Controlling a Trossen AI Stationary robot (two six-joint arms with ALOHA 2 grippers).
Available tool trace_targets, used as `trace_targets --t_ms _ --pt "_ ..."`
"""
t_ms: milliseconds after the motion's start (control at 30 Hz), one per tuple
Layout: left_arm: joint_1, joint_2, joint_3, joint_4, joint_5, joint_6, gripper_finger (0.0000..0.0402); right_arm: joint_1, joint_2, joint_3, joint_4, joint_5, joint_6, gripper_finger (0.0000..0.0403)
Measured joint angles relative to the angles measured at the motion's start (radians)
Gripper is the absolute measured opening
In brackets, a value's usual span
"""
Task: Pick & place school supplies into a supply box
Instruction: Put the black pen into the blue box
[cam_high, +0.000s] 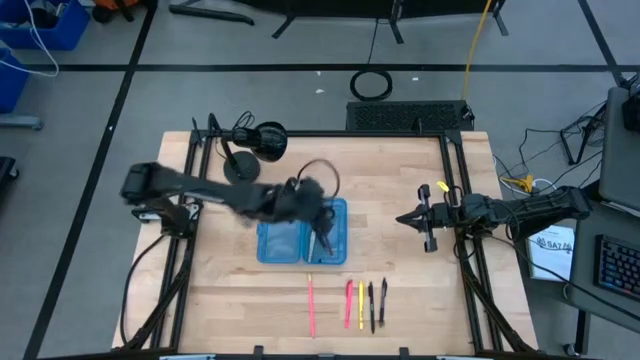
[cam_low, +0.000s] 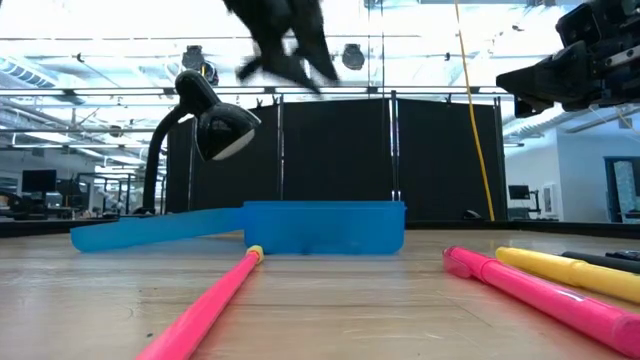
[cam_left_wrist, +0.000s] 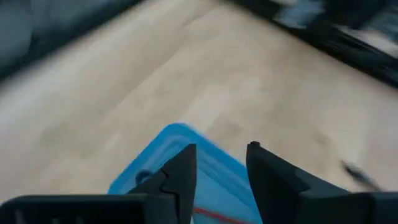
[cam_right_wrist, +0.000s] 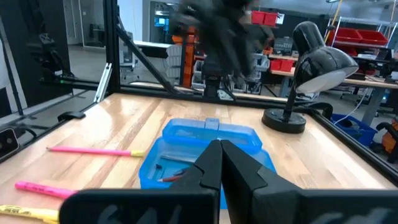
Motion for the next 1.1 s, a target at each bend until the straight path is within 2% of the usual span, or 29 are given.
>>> trace_targets --t_ms 100,200,300,400,533,633,733,800,867,1100 --pt "-0.141 -0.049 -0.002 0.037 -0.043 0.24 0.0119 0.0 0.0 0.0 -0.003 -0.001 0.0 0.0" --pt "-0.288 -0.07 -0.03 0.087 -0.038 0.429 0.0089 0.0 0.003 0.0 -0.02 0.0 0.0 0.0" --pt "-0.399 -0.077 -0.098 0.175 -0.096 0.503 0.0045 0.0 0.011 0.0 -0.04 0.001 0.002 0.0" --pt "-0.453 -0.126 -0.221 0.261 -0.135 0.52 0.0008 0.0 0.02 0.0 -0.042 0.002 0.022 0.0" --pt "-0.443 -0.299 -0.449 0.46 -0.139 0.553 0.001 0.0 0.026 0.0 -0.042 0.003 0.023 0.0" --pt "-0.409 -0.451 -0.651 0.655 -0.067 0.577 0.0004 0.0 0.031 0.0 -0.042 0.004 0.023 0.0" --pt "-0.382 -0.565 -0.851 0.918 -0.004 0.564 0.0005 0.0 0.031 0.0 -0.042 0.004 0.022 0.0" --pt "-0.362 -0.59 -0.962 1.057 0.007 0.534 0.0003 0.0 0.031 0.0 -0.042 0.004 0.003 0.0" --pt "-0.346 -0.591 -1.043 1.118 0.033 0.515 0.0004 0.0 0.031 0.0 -0.042 0.005 -0.015 0.0" --pt "-0.346 -0.638 -1.234 1.329 0.041 0.606 0.0004 0.0 0.031 0.0 -0.016 0.032 -0.01 0.0"
